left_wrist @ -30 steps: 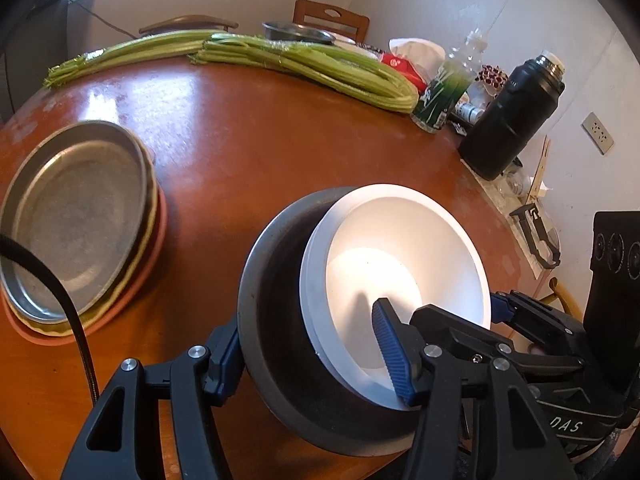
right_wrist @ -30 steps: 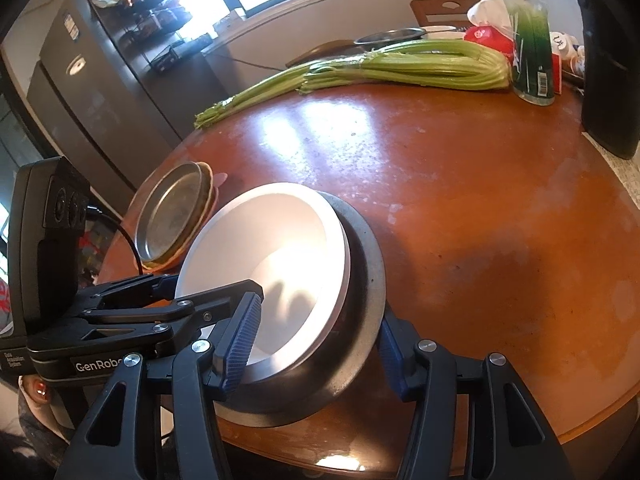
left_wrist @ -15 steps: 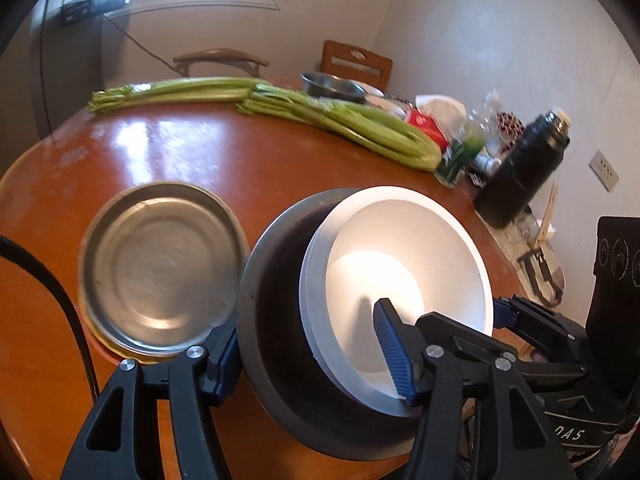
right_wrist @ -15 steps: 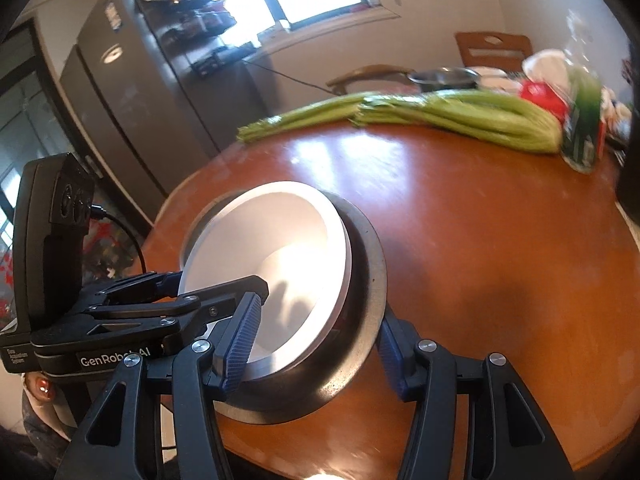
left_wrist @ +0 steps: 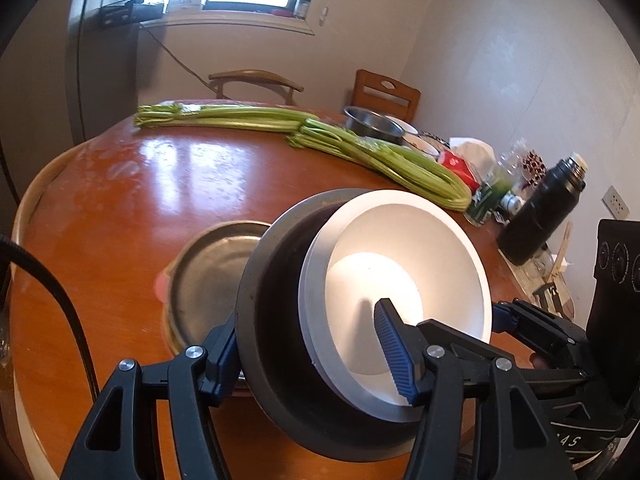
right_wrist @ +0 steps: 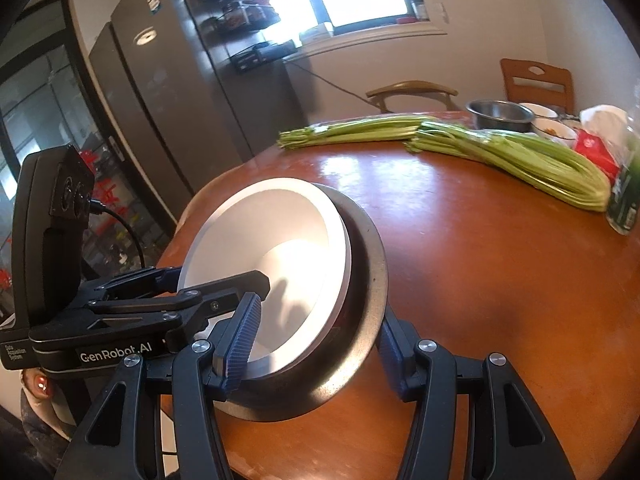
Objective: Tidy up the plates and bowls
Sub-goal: 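Lift the steel bowl with nested bowls using the left tool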
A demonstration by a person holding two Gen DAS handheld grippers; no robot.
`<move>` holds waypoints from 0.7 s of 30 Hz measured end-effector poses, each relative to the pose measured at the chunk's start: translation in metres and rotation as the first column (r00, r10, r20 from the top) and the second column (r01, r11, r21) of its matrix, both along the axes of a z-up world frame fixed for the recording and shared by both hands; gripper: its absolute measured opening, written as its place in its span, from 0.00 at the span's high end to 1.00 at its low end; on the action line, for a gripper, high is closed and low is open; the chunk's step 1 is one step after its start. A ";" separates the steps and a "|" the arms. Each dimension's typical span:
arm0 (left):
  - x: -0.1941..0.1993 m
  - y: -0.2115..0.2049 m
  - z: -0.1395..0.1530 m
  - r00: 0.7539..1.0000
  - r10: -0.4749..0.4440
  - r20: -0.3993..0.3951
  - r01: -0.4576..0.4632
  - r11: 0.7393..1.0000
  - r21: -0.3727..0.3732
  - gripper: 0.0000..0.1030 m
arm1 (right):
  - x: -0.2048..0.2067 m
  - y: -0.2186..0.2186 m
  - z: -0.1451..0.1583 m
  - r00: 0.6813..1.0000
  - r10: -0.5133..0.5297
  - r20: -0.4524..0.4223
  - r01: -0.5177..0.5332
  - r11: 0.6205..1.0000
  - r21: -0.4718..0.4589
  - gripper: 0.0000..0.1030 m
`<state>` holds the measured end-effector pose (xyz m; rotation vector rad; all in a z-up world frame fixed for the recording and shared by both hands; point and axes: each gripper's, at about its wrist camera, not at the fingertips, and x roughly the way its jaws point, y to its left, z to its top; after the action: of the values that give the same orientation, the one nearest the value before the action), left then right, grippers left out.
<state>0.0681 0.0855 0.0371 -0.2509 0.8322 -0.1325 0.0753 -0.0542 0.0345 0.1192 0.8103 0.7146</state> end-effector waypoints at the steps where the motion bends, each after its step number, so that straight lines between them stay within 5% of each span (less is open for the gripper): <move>1: -0.001 0.005 0.001 1.000 0.006 0.003 -0.006 1.000 0.000 0.41 | 0.001 0.003 0.000 1.000 0.005 0.001 -0.005 1.000 0.001 0.44; 21: 0.018 0.063 -0.010 0.999 0.040 -0.013 -0.041 0.999 -0.036 0.41 | 0.027 0.064 -0.001 0.999 0.051 -0.002 -0.051 0.998 -0.026 0.44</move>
<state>0.0864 0.1481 0.0272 -0.3026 0.8366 -0.1084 0.1026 0.0100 0.0340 0.0756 0.8260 0.7521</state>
